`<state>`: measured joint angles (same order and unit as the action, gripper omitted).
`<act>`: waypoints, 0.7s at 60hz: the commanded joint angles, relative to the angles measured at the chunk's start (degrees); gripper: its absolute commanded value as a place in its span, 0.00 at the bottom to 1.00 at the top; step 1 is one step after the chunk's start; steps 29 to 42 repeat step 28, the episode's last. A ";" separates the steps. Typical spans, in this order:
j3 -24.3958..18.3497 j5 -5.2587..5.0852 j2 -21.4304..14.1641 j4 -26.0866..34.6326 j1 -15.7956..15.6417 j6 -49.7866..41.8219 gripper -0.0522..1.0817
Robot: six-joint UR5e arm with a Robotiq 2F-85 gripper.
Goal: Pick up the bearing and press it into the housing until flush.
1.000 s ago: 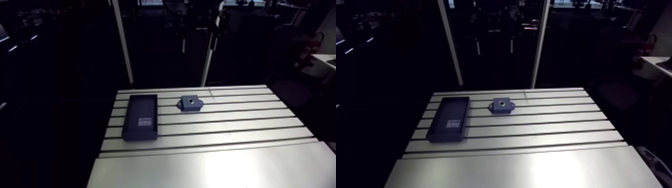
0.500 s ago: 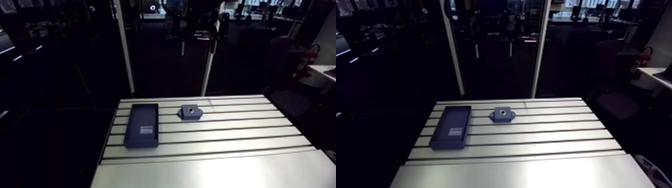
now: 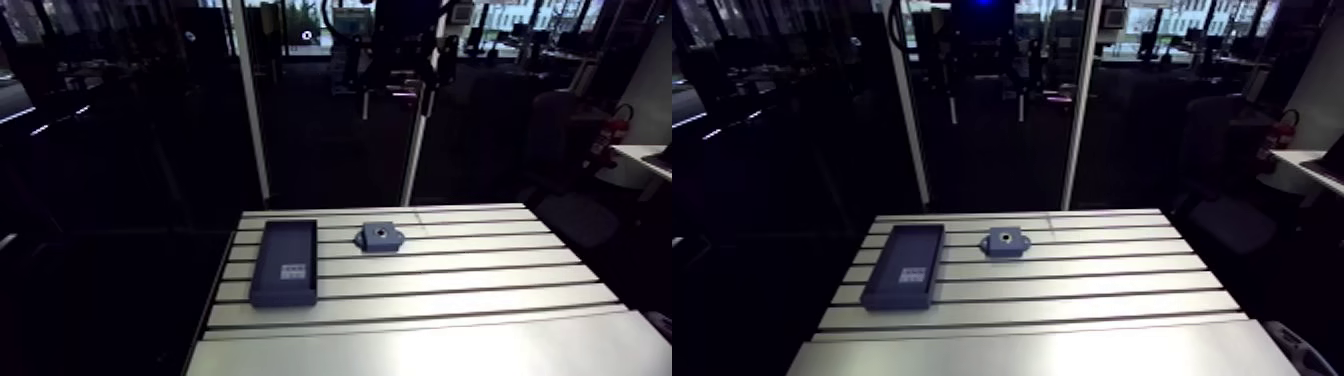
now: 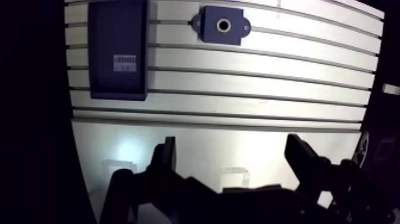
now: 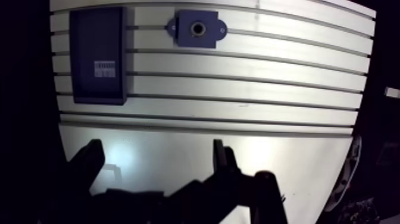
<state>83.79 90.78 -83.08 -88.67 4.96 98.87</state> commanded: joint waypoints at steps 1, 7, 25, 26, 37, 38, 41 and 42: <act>0.10 -0.02 -0.46 0.04 -0.04 -0.04 0.05; 0.10 -0.03 -0.46 -0.04 -0.04 0.05 0.05; 0.26 -0.12 -0.37 -0.05 -0.13 -0.04 0.05; 0.27 -0.20 -0.37 -0.05 -0.13 -0.04 0.05; 0.27 -0.21 -0.30 -0.05 -0.13 -0.04 0.05; 0.27 -0.21 -0.30 -0.05 -0.13 -0.04 0.05; 0.27 -0.21 -0.30 -0.05 -0.13 -0.04 0.05; 0.27 -0.21 -0.30 -0.05 -0.13 -0.04 0.05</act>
